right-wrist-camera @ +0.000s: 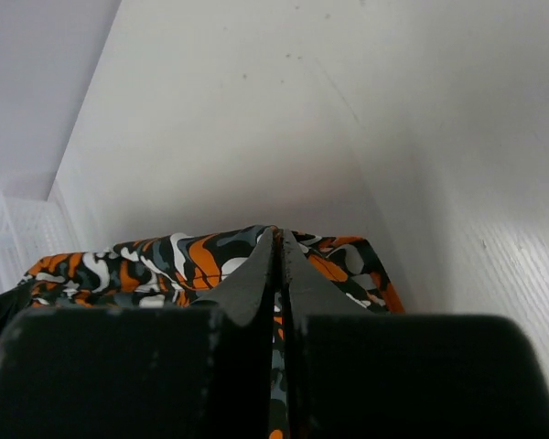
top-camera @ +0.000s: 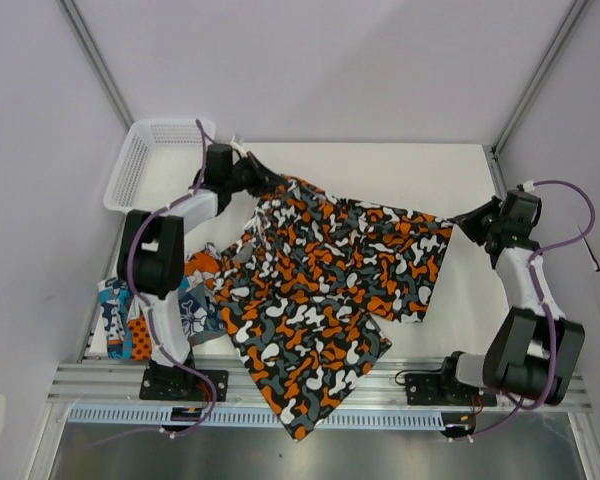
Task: Fold and stack the shorts
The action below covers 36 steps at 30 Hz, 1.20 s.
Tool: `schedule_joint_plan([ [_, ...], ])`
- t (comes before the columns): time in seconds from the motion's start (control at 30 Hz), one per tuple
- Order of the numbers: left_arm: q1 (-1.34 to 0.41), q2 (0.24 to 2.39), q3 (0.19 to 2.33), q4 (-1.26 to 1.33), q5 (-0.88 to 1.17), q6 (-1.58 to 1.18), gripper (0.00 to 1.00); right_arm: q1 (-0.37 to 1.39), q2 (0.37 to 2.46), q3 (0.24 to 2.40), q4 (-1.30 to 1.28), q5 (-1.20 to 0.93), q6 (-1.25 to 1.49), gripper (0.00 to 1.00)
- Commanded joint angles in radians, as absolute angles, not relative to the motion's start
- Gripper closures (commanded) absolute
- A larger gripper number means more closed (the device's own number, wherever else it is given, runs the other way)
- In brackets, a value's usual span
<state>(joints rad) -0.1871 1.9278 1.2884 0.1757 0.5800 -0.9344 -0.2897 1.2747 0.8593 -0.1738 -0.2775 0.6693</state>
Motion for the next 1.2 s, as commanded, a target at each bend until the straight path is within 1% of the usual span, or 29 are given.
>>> schedule_joint_plan([
  [0.0, -0.183, 2.043, 1.538, 0.269, 0.597, -0.969, 1.00, -0.308, 1.371, 0.951, -0.006, -0.224, 0.719, 1.00],
  [0.03, -0.184, 2.080, 1.578, 0.261, 0.592, -0.973, 1.00, -0.313, 1.443, 0.969, 0.036, -0.224, 0.736, 1.00],
  [0.07, -0.184, 2.120, 1.705, 0.253, 0.597, -0.988, 1.00, -0.316, 1.481, 0.988, 0.055, -0.207, 0.753, 1.00],
  [0.1, -0.183, 2.193, 1.744, 0.247, 0.603, -0.997, 1.00, -0.316, 1.520, 1.033, 0.096, -0.198, 0.785, 1.00],
  [0.13, -0.183, 2.227, 1.822, 0.245, 0.606, -1.005, 1.00, -0.316, 1.604, 1.063, 0.115, -0.190, 0.802, 1.00],
  [0.17, -0.183, 2.255, 1.857, 0.238, 0.600, -1.005, 0.70, -0.318, 1.647, 1.090, 0.135, -0.189, 0.816, 1.00],
  [0.2, -0.181, 2.305, 1.965, 0.183, 0.591, -0.997, 0.44, -0.316, 1.690, 1.120, 0.168, -0.202, 0.827, 0.85],
  [0.23, -0.179, 2.325, 2.000, 0.143, 0.580, -0.988, 0.19, -0.316, 1.771, 1.193, 0.163, -0.212, 0.844, 0.43],
  [0.27, -0.178, 2.338, 2.031, 0.050, 0.560, -0.953, 0.01, -0.314, 1.799, 1.233, 0.102, -0.206, 0.850, 0.27],
  [0.3, -0.170, 2.338, 2.081, 0.014, 0.551, -0.940, 0.01, -0.314, 1.821, 1.274, 0.069, -0.210, 0.845, 0.18],
  [0.33, -0.164, 2.323, 2.077, 0.008, 0.552, -0.933, 0.01, -0.314, 1.835, 1.335, 0.034, -0.212, 0.822, 0.15],
  [0.37, -0.158, 2.298, 2.060, 0.017, 0.555, -0.925, 0.01, -0.313, 1.822, 1.342, 0.009, -0.204, 0.810, 0.13],
  [0.43, -0.143, 2.196, 1.935, 0.043, 0.548, -0.911, 0.01, -0.307, 1.774, 1.304, 0.006, -0.175, 0.775, 0.11],
  [0.47, -0.138, 2.157, 1.881, 0.044, 0.534, -0.901, 0.01, -0.299, 1.720, 1.292, -0.038, -0.164, 0.764, 0.11],
  [0.5, -0.135, 2.123, 1.856, 0.038, 0.526, -0.884, 0.01, -0.293, 1.695, 1.279, -0.049, -0.161, 0.750, 0.11],
  [0.57, -0.140, 2.036, 1.799, 0.000, 0.503, -0.818, 0.01, -0.281, 1.654, 1.249, -0.083, -0.147, 0.709, 0.13],
  [0.6, -0.147, 2.011, 1.799, -0.103, 0.483, -0.793, 0.01, -0.275, 1.619, 1.233, -0.095, -0.146, 0.698, 0.15],
  [0.63, -0.150, 1.990, 1.795, -0.142, 0.453, -0.769, 0.01, -0.272, 1.602, 1.215, -0.088, -0.176, 0.687, 0.19],
  [0.73, -0.160, 1.870, 1.653, -0.170, 0.424, -0.718, 0.01, -0.239, 1.557, 1.155, -0.072, -0.245, 0.667, 0.34],
  [0.77, -0.161, 1.806, 1.585, -0.157, 0.417, -0.715, 0.01, -0.224, 1.548, 1.144, -0.075, -0.277, 0.661, 0.36],
  [0.83, -0.167, 1.746, 1.500, -0.161, 0.381, -0.692, 0.01, -0.163, 1.508, 1.106, -0.090, -0.297, 0.644, 0.38],
  [0.87, -0.169, 1.699, 1.465, -0.190, 0.362, -0.681, 0.01, -0.140, 1.491, 1.089, -0.094, -0.310, 0.638, 0.37],
  [0.97, -0.170, 1.654, 1.405, -0.248, 0.279, -0.632, 0.01, -0.031, 1.422, 1.028, -0.126, -0.304, 0.615, 0.36],
  [1.0, -0.169, 1.654, 1.407, -0.259, 0.252, -0.602, 0.01, 0.035, 1.395, 1.013, -0.142, -0.292, 0.595, 0.36],
  [1.07, -0.169, 1.684, 1.437, -0.290, 0.241, -0.572, 0.01, 0.090, 1.376, 0.988, -0.201, -0.267, 0.575, 0.37],
  [1.13, -0.172, 1.725, 1.463, -0.317, 0.235, -0.531, 0.02, 0.165, 1.350, 0.970, -0.253, -0.252, 0.558, 0.41],
  [1.17, -0.172, 1.773, 1.510, -0.336, 0.241, -0.503, 0.02, 0.190, 1.341, 0.950, -0.274, -0.217, 0.546, 0.43],
])
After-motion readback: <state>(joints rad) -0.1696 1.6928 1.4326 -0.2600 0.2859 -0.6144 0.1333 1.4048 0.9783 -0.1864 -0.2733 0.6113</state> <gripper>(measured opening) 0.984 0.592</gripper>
